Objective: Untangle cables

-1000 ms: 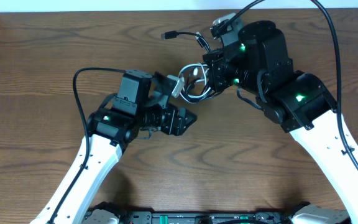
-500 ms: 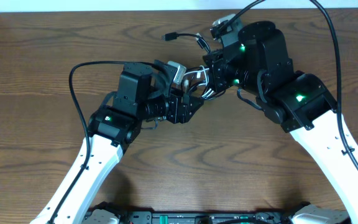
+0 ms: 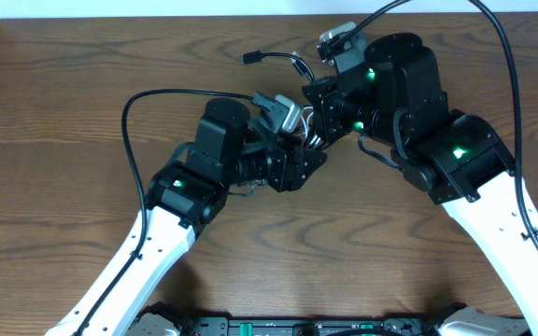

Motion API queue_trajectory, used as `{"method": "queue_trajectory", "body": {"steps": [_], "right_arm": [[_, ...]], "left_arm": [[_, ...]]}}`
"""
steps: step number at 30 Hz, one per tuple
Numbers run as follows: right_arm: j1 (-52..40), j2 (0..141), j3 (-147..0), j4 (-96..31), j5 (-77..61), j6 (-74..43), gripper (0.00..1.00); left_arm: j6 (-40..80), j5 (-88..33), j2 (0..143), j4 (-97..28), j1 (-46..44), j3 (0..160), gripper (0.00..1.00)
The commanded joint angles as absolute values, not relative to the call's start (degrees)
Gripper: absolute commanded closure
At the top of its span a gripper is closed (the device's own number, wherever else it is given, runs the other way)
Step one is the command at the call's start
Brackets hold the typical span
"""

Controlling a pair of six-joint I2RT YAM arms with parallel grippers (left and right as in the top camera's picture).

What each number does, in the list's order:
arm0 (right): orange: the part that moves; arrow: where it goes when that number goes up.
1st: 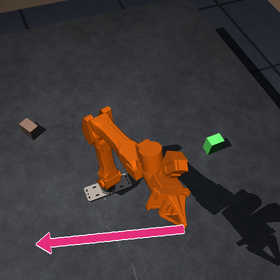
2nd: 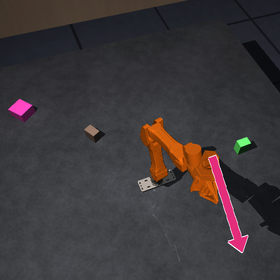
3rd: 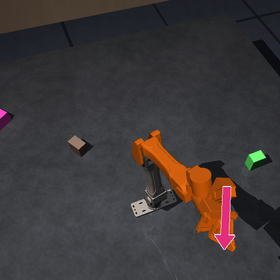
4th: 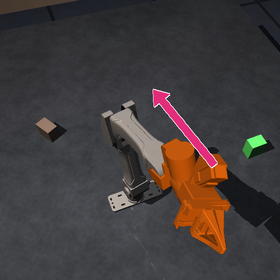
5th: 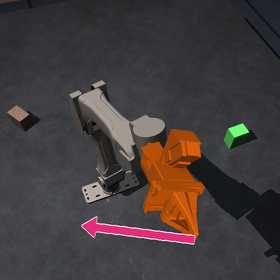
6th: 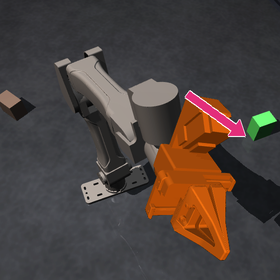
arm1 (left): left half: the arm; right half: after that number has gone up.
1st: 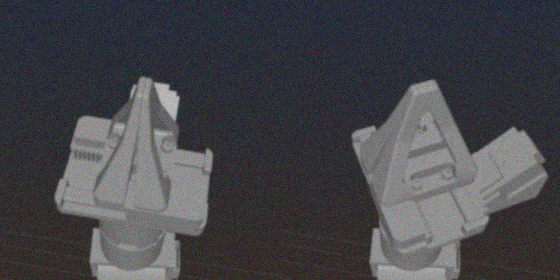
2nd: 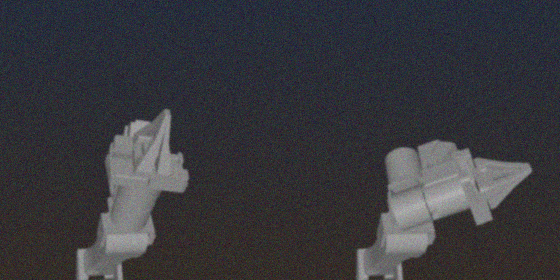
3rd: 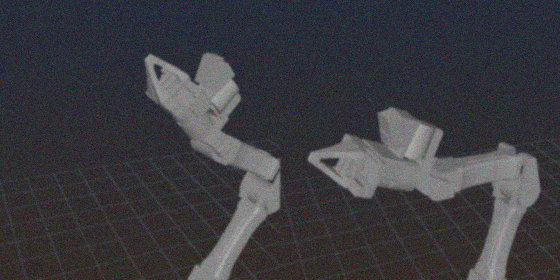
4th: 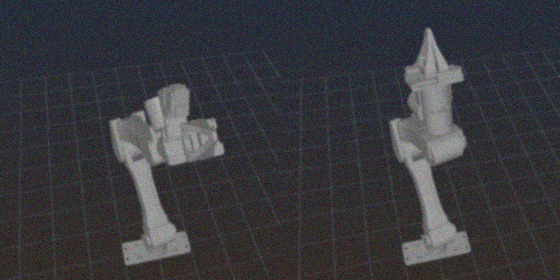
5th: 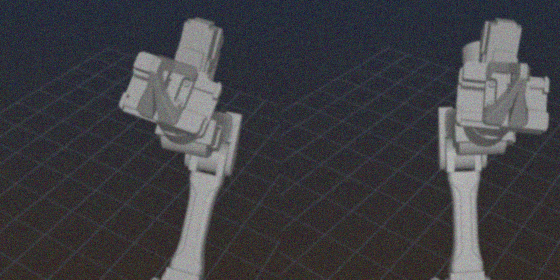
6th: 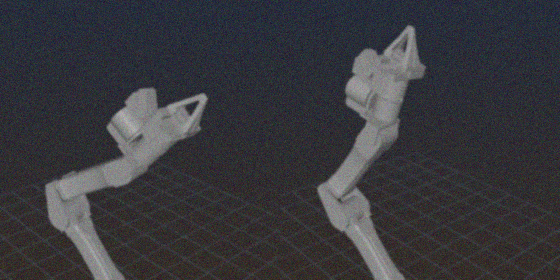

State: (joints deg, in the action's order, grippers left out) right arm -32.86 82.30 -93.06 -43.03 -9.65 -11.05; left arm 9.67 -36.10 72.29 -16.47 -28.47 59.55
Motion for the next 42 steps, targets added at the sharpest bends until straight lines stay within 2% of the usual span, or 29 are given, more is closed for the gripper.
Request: {"method": "queue_trajectory", "body": {"steps": [1, 2, 3, 4, 6, 7, 8, 10, 11, 15, 20, 27, 33, 38, 42], "right_arm": [[-33.10, 80.88, -94.13, -42.87, -10.68, -10.41, 0.99], [-33.01, 80.88, -94.13, -42.87, -10.57, -10.39, 0.99], [-32.91, 80.88, -94.13, -42.87, -10.07, -10.41, 0.99], [-32.60, 80.88, -94.13, -43.13, -8.12, -10.41, 0.99], [-32.14, 80.88, -94.13, -44.07, -4.01, -10.50, 0.96], [-31.88, 80.88, -94.11, -44.80, -1.45, -10.68, 0.87], [-31.75, 80.90, -94.11, -45.47, 0.34, -10.66, 0.75], [-31.40, 80.88, -94.11, -47.16, 4.49, -10.68, 0.17], [-31.22, 80.90, -94.11, -48.16, 6.85, -10.68, 0.01], [-30.28, 80.90, -94.04, -53.30, 14.98, -14.31, 0.01], [-29.08, 81.38, -93.95, -61.17, 12.49, -14.55, 0.01], [-29.08, 82.04, -93.95, -64.23, 11.79, -14.55, 0.01], [-29.39, 84.25, -93.91, -60.75, 0.45, -15.11, 0.01], [-30.13, 88.99, -93.91, -53.28, -10.92, -2.28, 0.01], [-30.09, 91.46, -93.91, -52.10, -16.49, 1.85, 0.01]], "left_arm": [[9.93, -36.86, 72.23, -16.97, -29.74, 60.45, 0.50], [9.91, -36.86, 72.25, -17.76, -29.78, 60.45, 0.66], [9.91, -36.86, 72.23, -18.28, -29.76, 60.45, 0.76], [9.65, -36.84, 72.23, -19.05, -29.76, 60.45, 0.92], [9.69, -36.88, 72.23, -19.99, -29.78, 60.45, 0.93], [9.74, -36.91, 72.23, -20.05, -29.78, 60.45, 0.92], [9.74, -36.91, 72.23, -20.03, -29.78, 60.45, 0.93], [9.76, -36.97, 72.16, -19.55, -29.78, 60.45, 0.92], [9.80, -37.15, 72.12, -19.11, -29.78, 60.45, 0.92], [10.46, -40.23, 71.72, -15.18, -29.76, 60.47, 0.92], [14.39, -40.32, 70.19, -6.46, -29.41, 60.47, 0.92], [18.46, -26.39, 68.27, -7.09, -25.78, 60.47, 0.93], [30.57, -14.33, 66.46, -7.14, -23.27, 60.47, 0.92], [39.83, -3.64, 63.64, -7.16, -23.14, 60.47, 0.92], [44.42, -0.12, 60.29, -6.57, -23.14, 60.47, 0.93]]}}
